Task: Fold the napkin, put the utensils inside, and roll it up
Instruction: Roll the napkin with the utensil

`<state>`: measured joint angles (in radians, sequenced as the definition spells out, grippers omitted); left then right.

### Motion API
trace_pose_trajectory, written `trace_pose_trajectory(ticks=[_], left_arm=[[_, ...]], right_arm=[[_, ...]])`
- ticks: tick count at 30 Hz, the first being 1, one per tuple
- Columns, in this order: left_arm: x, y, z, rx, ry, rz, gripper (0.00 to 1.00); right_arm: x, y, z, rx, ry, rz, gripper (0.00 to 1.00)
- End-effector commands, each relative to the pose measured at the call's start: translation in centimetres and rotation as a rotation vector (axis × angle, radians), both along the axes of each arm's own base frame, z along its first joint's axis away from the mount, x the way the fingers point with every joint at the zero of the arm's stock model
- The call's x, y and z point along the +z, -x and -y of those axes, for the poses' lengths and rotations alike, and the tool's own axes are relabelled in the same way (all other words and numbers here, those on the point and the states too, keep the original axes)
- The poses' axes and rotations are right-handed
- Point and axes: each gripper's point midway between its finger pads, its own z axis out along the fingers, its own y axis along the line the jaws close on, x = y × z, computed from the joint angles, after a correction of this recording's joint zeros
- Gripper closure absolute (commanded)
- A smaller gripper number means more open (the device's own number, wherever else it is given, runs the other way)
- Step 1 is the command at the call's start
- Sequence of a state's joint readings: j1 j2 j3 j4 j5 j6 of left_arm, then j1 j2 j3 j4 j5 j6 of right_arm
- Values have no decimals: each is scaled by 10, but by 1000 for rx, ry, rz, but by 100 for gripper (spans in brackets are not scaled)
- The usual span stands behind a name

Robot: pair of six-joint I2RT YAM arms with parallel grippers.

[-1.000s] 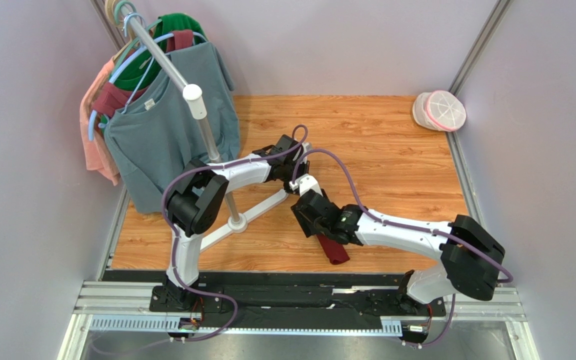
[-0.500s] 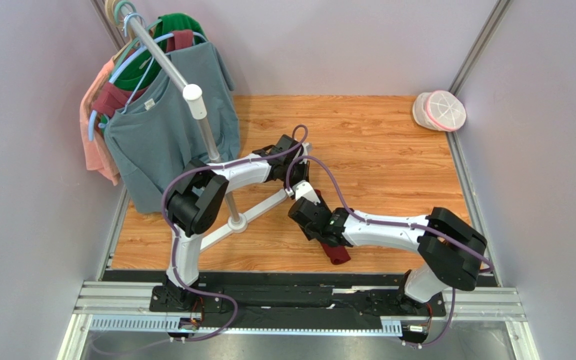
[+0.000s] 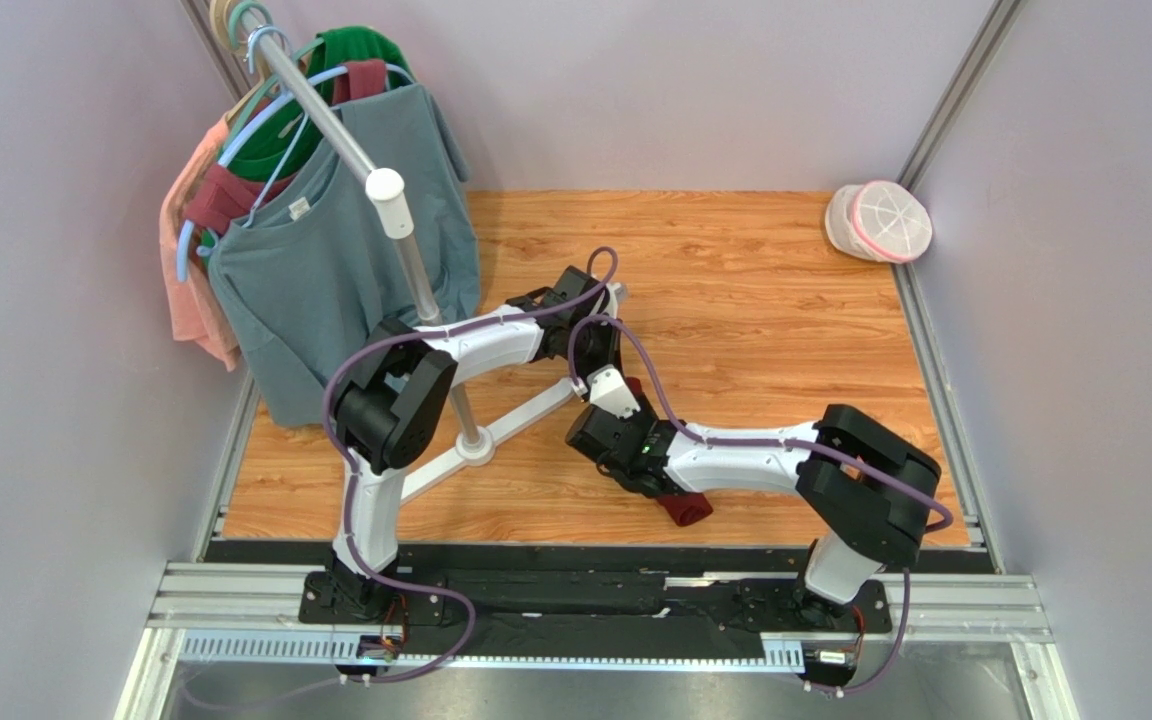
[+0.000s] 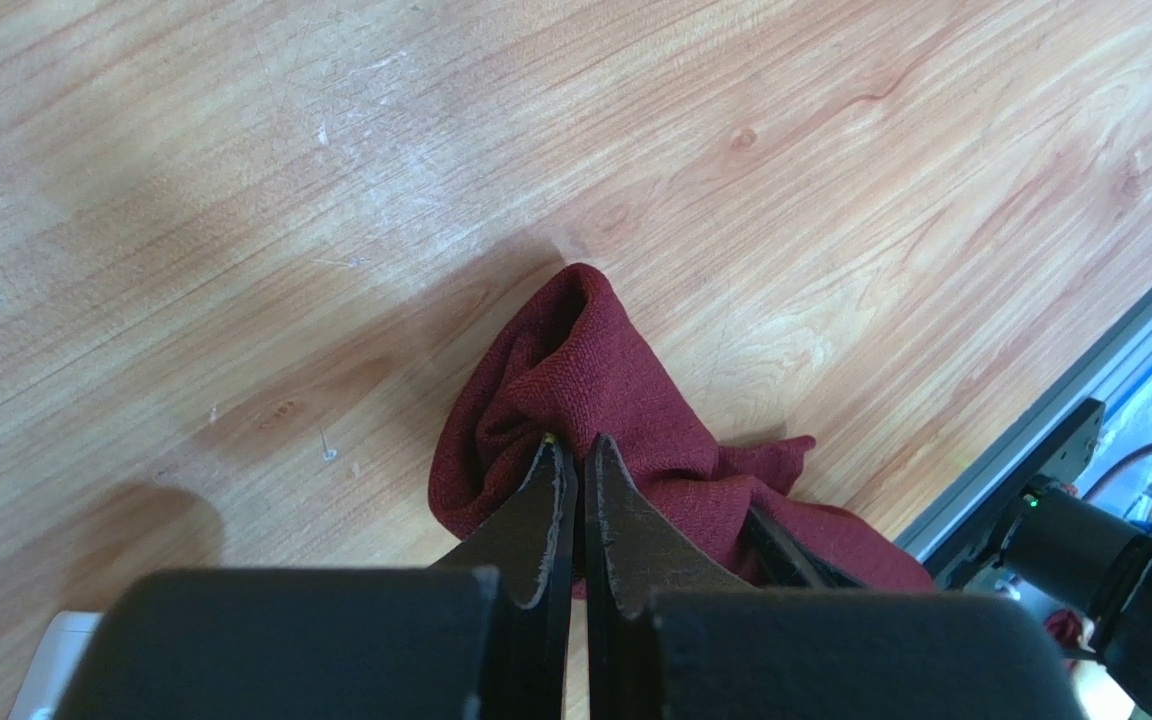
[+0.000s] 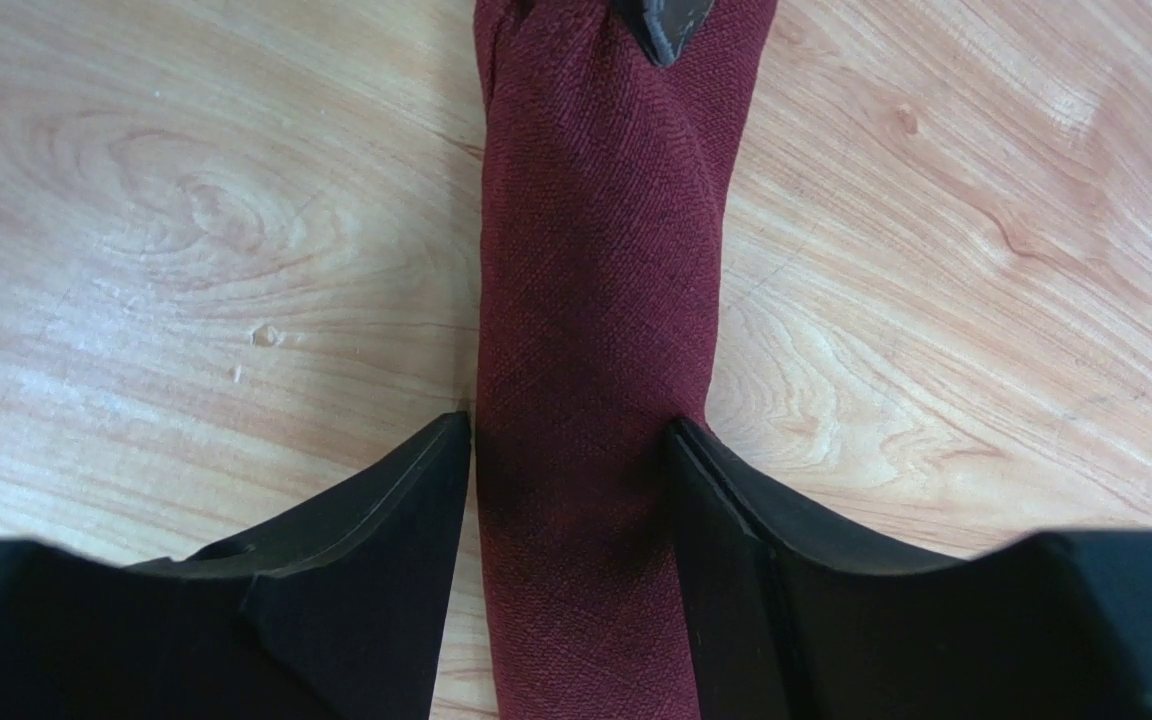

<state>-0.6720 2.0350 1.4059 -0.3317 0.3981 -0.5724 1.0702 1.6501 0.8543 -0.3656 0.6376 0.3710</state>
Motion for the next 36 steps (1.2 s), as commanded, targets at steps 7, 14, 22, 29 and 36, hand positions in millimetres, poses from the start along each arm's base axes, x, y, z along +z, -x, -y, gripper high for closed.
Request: trace_pose_trajectory(ticks=[7, 14, 22, 29, 36], left_arm=[[55, -21, 3, 16, 79, 99, 37], [60, -28, -14, 50, 72, 116, 32], [64, -22, -13, 46, 137, 155, 30], [53, -12, -1, 6, 188, 120, 29], [36, -2, 9, -21, 167, 85, 29]], right_arm=[[-18, 21, 5, -12, -242, -190, 65], [8, 18, 0, 60, -510, -275, 68], [24, 8, 3, 115, -747, -388, 69], [28, -2, 5, 129, -900, -449, 69], [20, -9, 8, 108, -933, -478, 69]])
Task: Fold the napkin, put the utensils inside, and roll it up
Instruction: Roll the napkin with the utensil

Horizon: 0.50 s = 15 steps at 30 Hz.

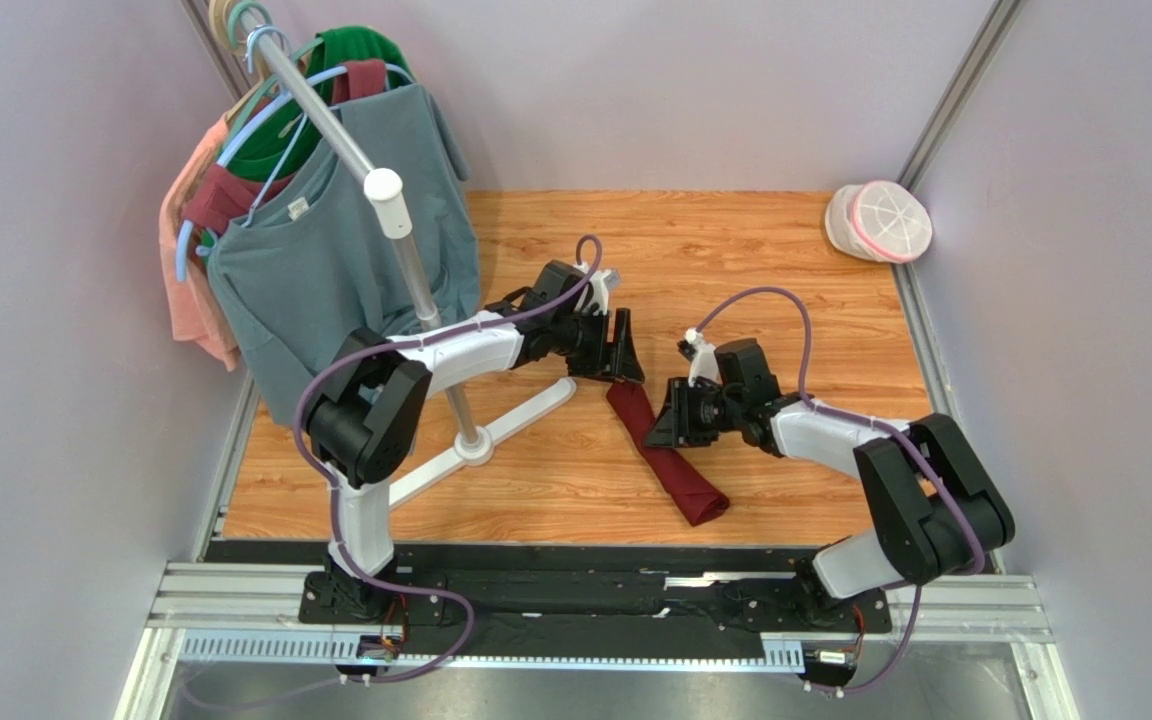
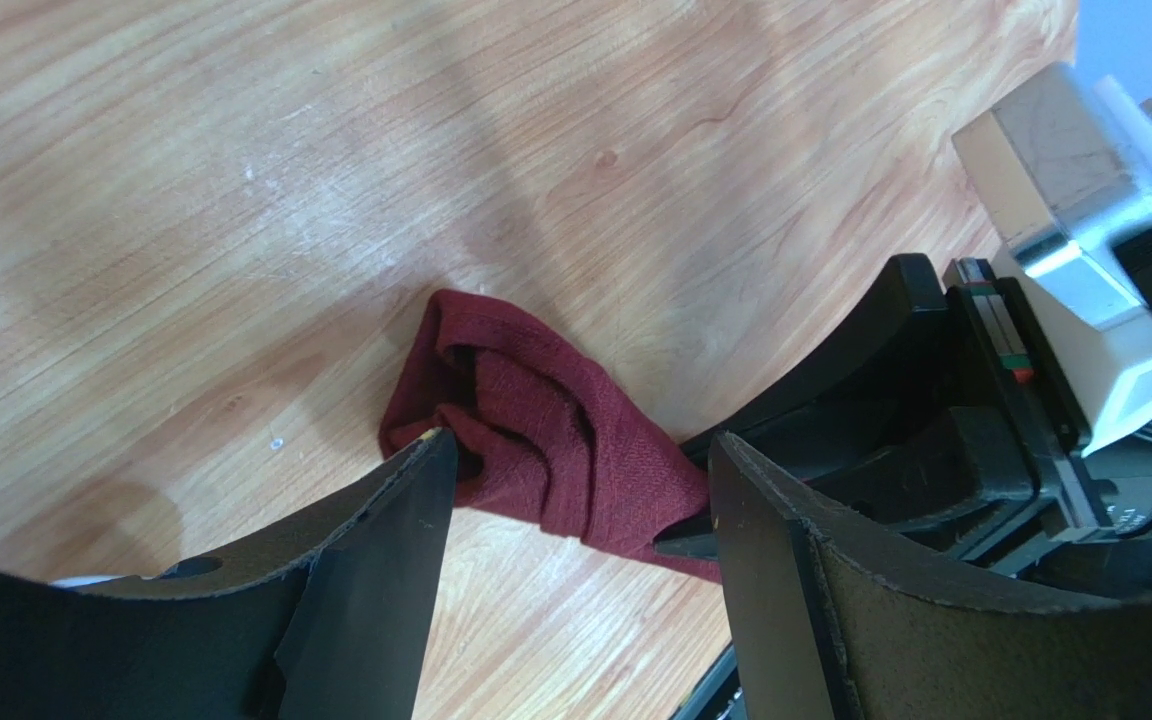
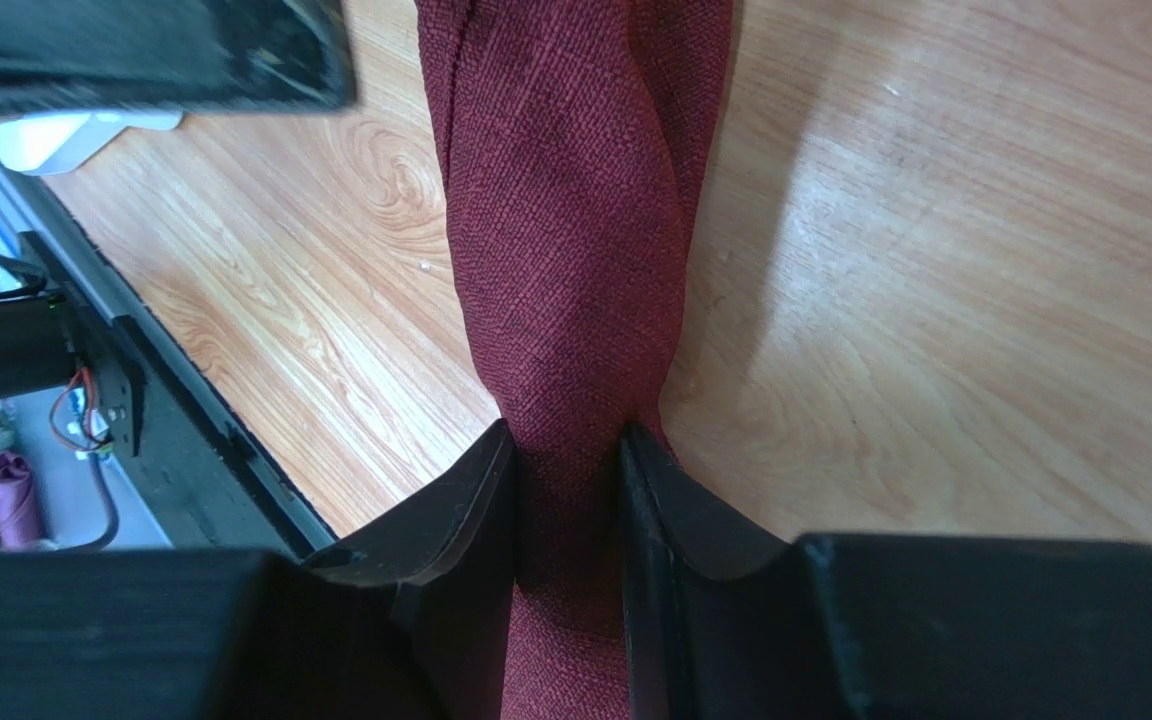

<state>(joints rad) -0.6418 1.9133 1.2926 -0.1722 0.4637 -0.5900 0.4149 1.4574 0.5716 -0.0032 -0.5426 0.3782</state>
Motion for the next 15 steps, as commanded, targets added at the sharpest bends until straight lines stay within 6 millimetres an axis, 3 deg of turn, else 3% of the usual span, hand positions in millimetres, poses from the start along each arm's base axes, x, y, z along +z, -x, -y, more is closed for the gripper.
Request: trace_pose_trajectory(ticks=[1, 8, 11, 12, 15], left_arm=[[-8, 5, 11, -27, 9, -9, 30], [-26, 13, 17, -56, -39, -31, 33], [-26, 16, 22, -74, -40, -35, 58], [-28, 17, 21, -74, -45, -41, 72], [-30, 16, 20, -73, -70, -51, 92]], right_arm=[[6, -6, -7, 27, -76, 19, 69], [1, -11, -4, 15, -100, -10, 70], [2, -13, -3, 5, -89, -2, 66], [6, -13, -2, 4, -88, 4, 64], [22, -15, 1, -3, -73, 46, 50]])
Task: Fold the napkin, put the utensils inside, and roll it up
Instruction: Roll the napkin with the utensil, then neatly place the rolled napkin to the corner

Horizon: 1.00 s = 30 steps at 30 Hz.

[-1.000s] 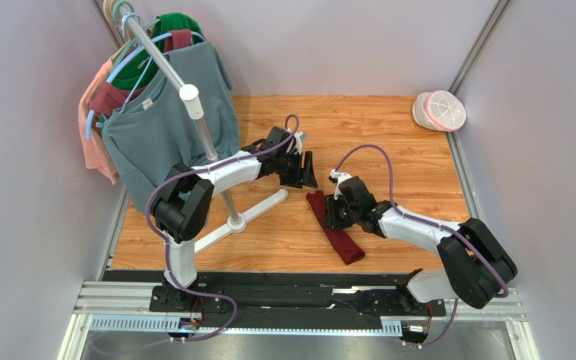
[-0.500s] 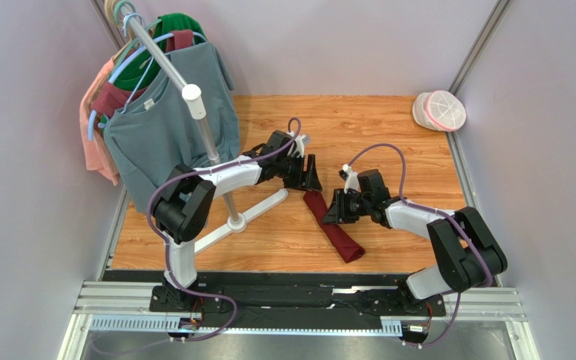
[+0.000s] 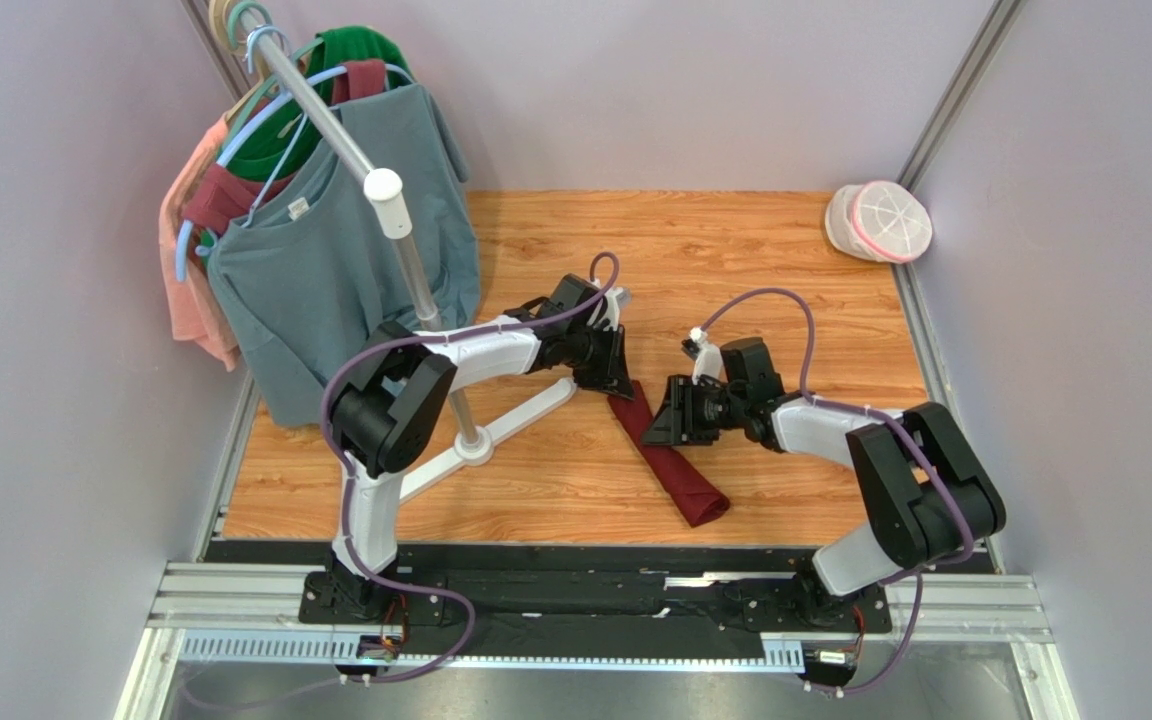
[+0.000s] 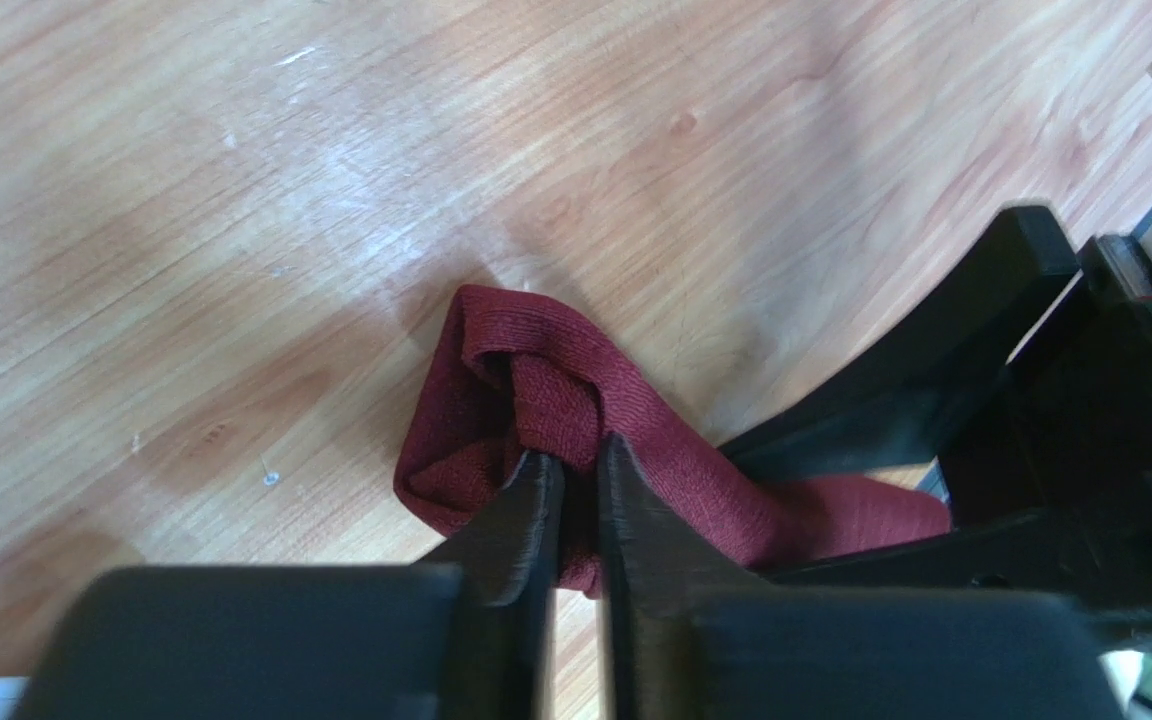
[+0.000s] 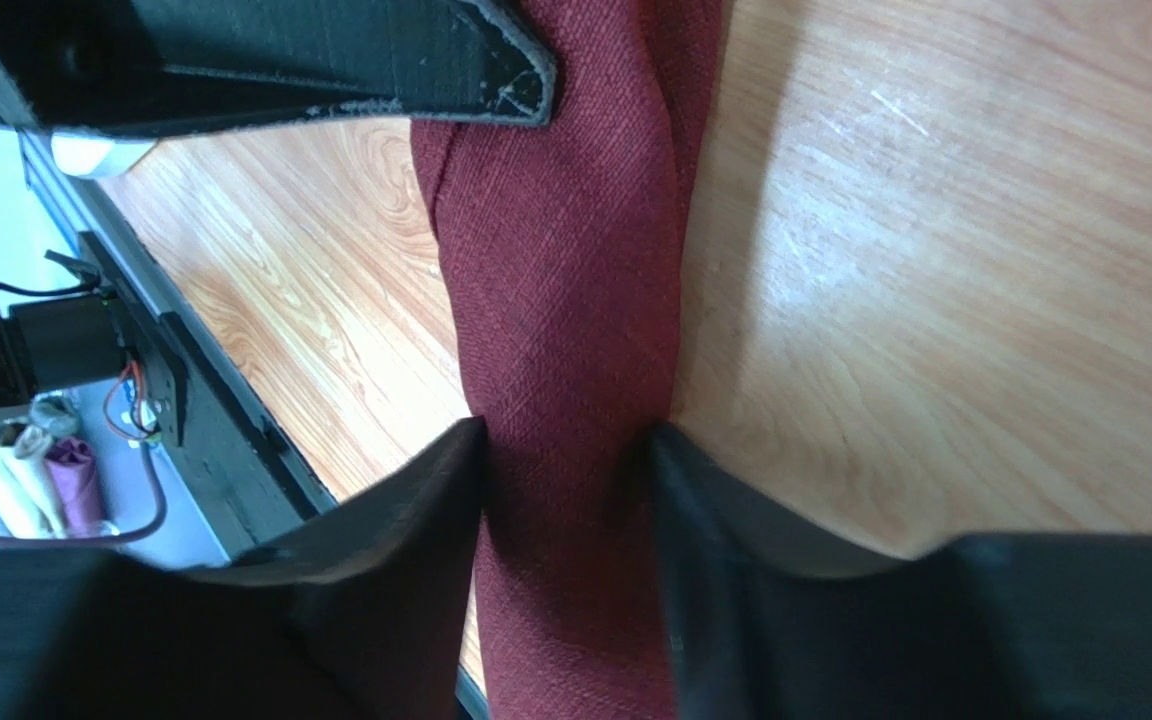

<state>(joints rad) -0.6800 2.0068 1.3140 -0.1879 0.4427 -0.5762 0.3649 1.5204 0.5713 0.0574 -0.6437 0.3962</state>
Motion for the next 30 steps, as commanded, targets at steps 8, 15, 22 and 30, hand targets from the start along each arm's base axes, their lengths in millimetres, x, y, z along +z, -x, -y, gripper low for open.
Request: trace_pose_trajectory(ticks=[8, 15, 22, 30], left_arm=[[3, 2, 11, -49, -44, -41, 100], [-1, -1, 14, -55, -57, -68, 100], [0, -6, 15, -59, -59, -75, 100], [2, -10, 13, -64, -55, -73, 100]], right_arm=[[67, -9, 8, -31, 290, 346, 40], [61, 4, 7, -32, 591, 523, 40], [41, 12, -4, 20, 702, 543, 41], [14, 13, -2, 19, 833, 470, 43]])
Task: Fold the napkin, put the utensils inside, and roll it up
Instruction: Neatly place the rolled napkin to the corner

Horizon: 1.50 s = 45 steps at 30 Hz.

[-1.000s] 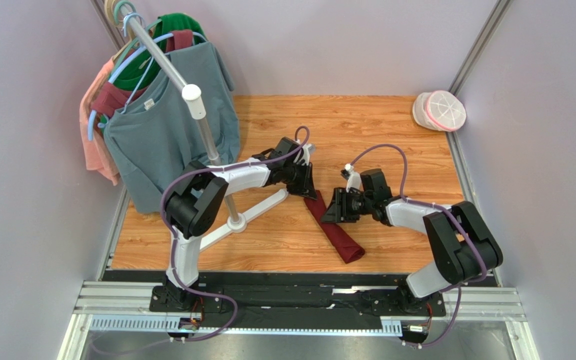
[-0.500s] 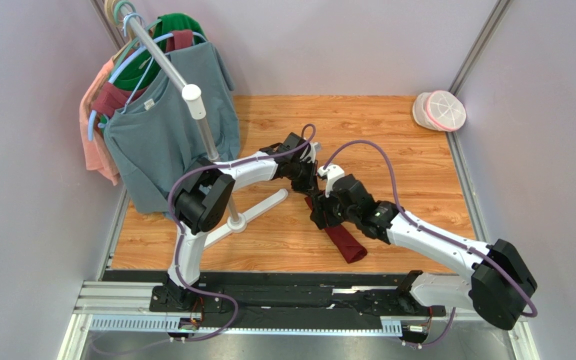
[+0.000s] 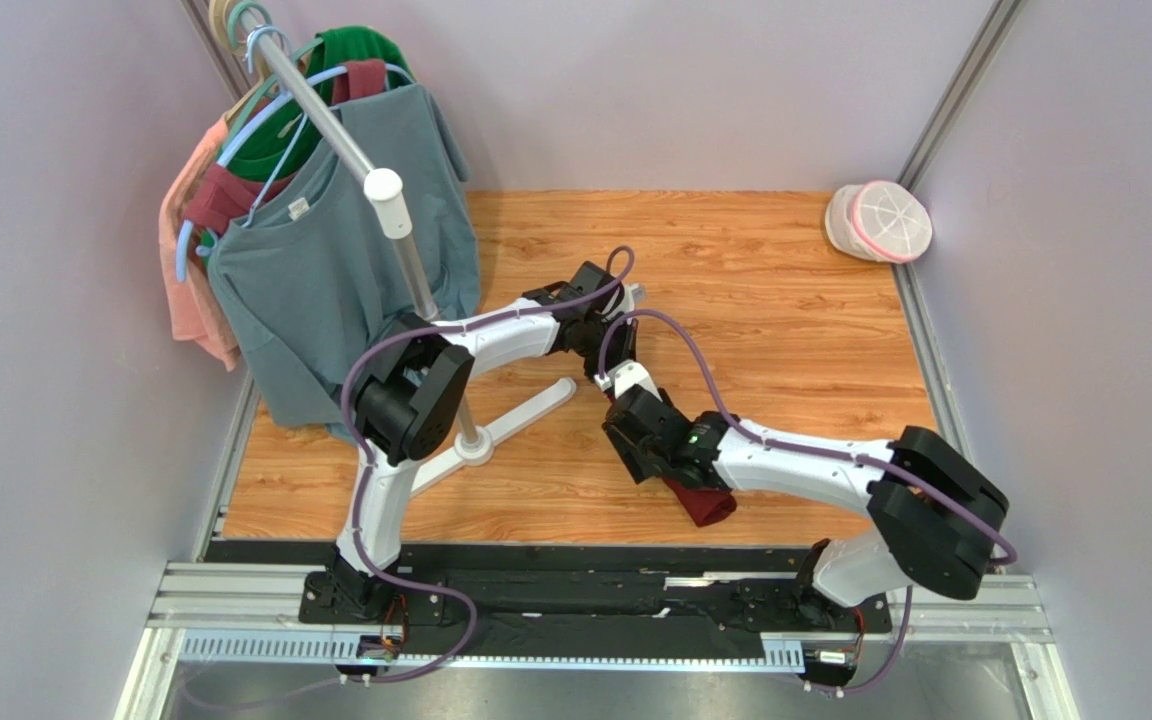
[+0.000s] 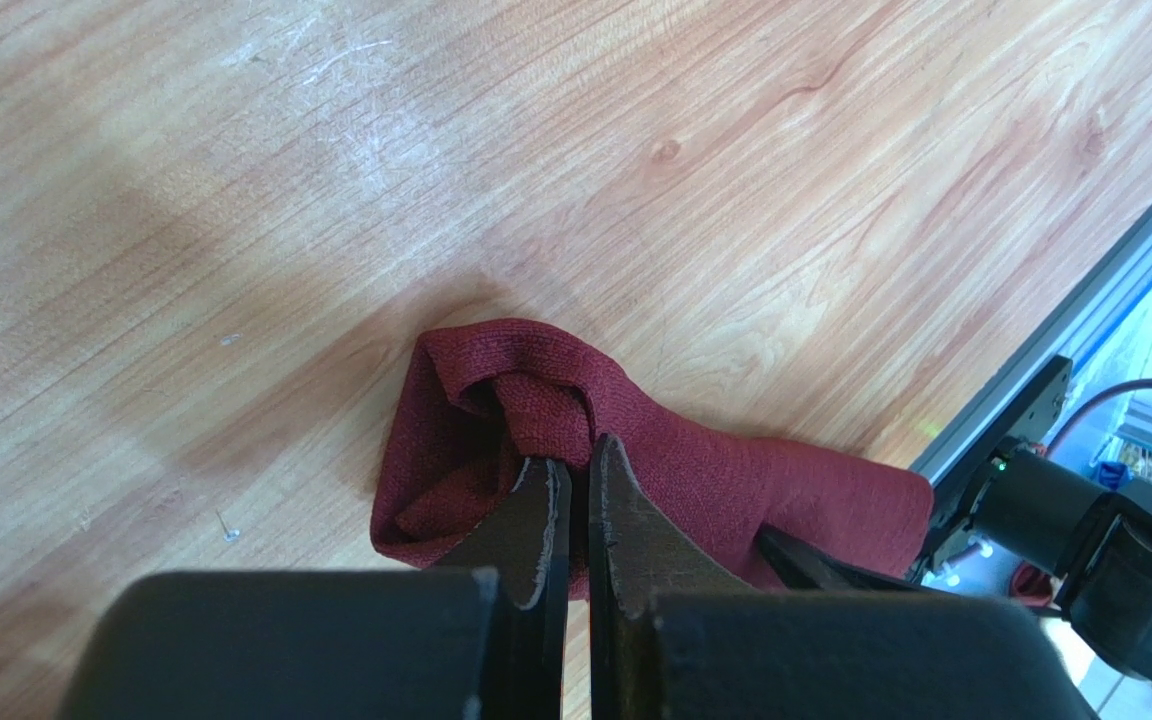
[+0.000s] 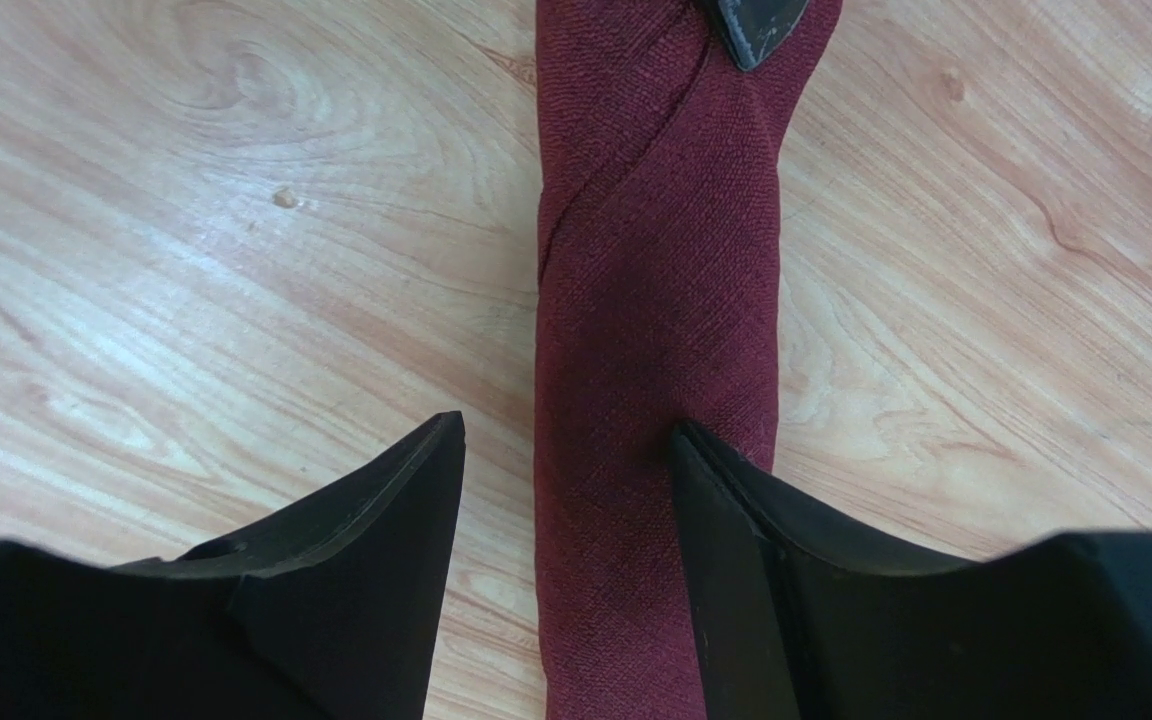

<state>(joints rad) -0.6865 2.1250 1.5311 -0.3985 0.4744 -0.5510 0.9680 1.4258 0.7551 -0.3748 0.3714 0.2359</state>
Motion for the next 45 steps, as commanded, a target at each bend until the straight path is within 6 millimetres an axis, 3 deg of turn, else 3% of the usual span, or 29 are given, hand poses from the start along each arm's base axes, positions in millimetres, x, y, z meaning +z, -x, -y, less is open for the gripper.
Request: trace_pose_trajectory(ticks=[1, 7, 14, 19, 21, 28, 31, 32, 33, 39, 41, 45], left_arm=[[4, -5, 0, -22, 1, 14, 100], [10, -7, 2, -29, 16, 24, 97], [28, -17, 1, -22, 45, 59, 71], [37, -27, -4, 1, 57, 72, 48], [42, -30, -7, 14, 65, 79, 45], [70, -56, -28, 99, 91, 139, 36], [83, -69, -37, 141, 100, 176, 33], [88, -71, -38, 151, 105, 187, 24], [90, -74, -40, 160, 106, 197, 23], [107, -83, -39, 165, 130, 244, 22], [108, -83, -39, 158, 134, 250, 22], [108, -79, -37, 147, 152, 246, 21]], right_arm=[[3, -12, 5, -80, 59, 38, 43], [-10, -16, 14, -152, 157, 15, 43], [-17, -18, 18, -175, 181, -21, 42], [-21, -20, 20, -188, 165, -60, 54], [-23, -20, 22, -191, 157, -79, 63], [-21, -17, 23, -210, -13, -180, 69], [-17, -28, 34, -258, -73, -191, 69], [-16, -35, 43, -292, -81, -190, 69], [-16, -39, 47, -305, -82, -191, 69], [-18, -73, 72, -434, -93, -193, 70], [-14, -92, 78, -480, -114, -185, 69], [-27, -122, 86, -531, -103, -208, 70]])
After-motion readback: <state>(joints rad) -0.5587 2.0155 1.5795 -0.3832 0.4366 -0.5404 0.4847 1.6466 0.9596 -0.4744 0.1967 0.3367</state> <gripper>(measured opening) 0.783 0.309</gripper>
